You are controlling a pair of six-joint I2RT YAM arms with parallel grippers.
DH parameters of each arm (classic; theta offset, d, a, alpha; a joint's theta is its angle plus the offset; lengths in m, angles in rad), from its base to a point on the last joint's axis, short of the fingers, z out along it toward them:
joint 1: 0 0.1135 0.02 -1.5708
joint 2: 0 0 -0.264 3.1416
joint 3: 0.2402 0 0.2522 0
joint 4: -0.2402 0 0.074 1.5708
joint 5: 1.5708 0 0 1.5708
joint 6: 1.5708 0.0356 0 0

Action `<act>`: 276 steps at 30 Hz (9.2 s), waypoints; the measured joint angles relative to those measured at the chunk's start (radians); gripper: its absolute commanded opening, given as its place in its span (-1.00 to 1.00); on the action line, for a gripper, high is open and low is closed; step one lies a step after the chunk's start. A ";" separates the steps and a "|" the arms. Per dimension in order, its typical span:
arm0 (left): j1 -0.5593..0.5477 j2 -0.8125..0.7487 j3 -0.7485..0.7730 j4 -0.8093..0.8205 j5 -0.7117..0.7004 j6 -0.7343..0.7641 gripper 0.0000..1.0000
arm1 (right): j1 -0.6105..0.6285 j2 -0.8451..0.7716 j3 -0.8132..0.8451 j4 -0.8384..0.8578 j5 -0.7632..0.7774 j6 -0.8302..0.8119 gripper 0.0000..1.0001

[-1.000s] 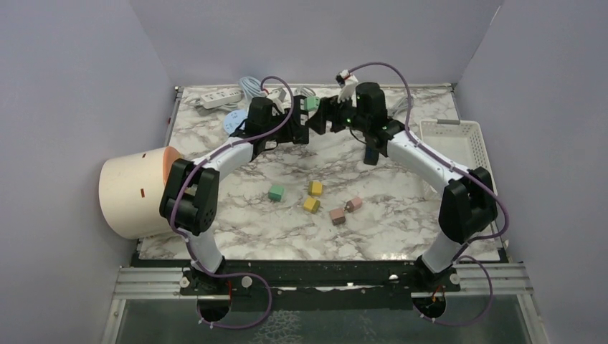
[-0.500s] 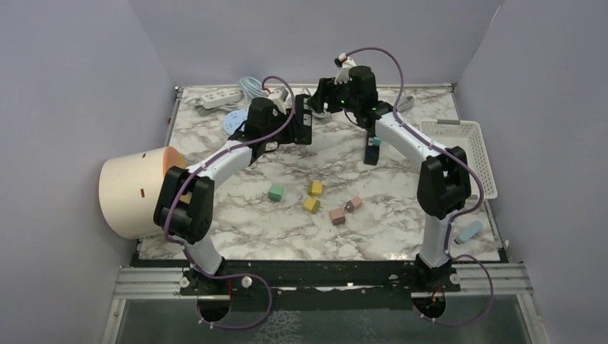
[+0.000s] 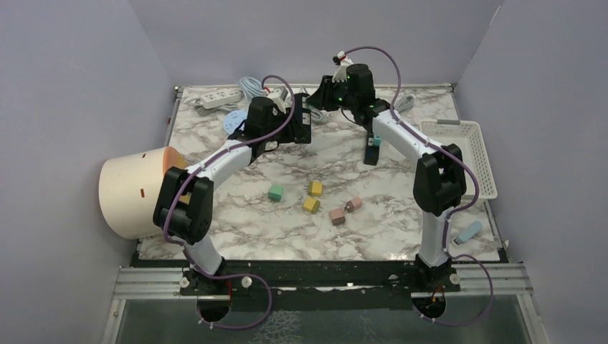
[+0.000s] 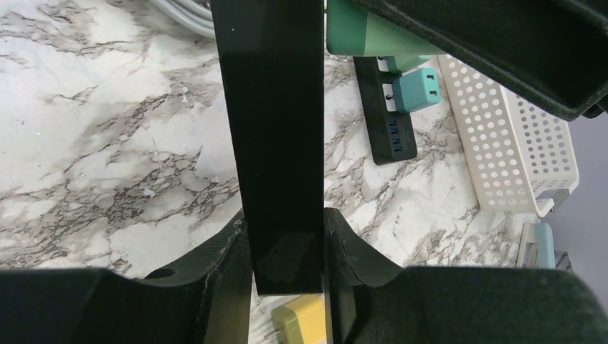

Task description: Pull the plug off the socket

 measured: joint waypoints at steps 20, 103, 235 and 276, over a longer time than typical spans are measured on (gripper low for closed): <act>0.154 0.110 0.114 -0.074 -0.076 0.006 -1.00 | -0.092 -0.087 0.058 -0.172 -0.197 0.011 -0.99; 0.419 0.025 0.309 -0.216 0.018 0.153 0.98 | -0.160 -0.110 -0.158 -0.414 0.423 -0.194 0.28; 0.035 0.425 0.455 -0.127 0.247 0.105 -1.00 | -0.397 -0.518 -0.969 -0.051 -0.278 0.118 -0.20; -0.118 0.204 0.214 -0.079 0.172 0.193 -1.00 | -0.388 -0.348 -0.617 0.176 -0.184 0.360 0.24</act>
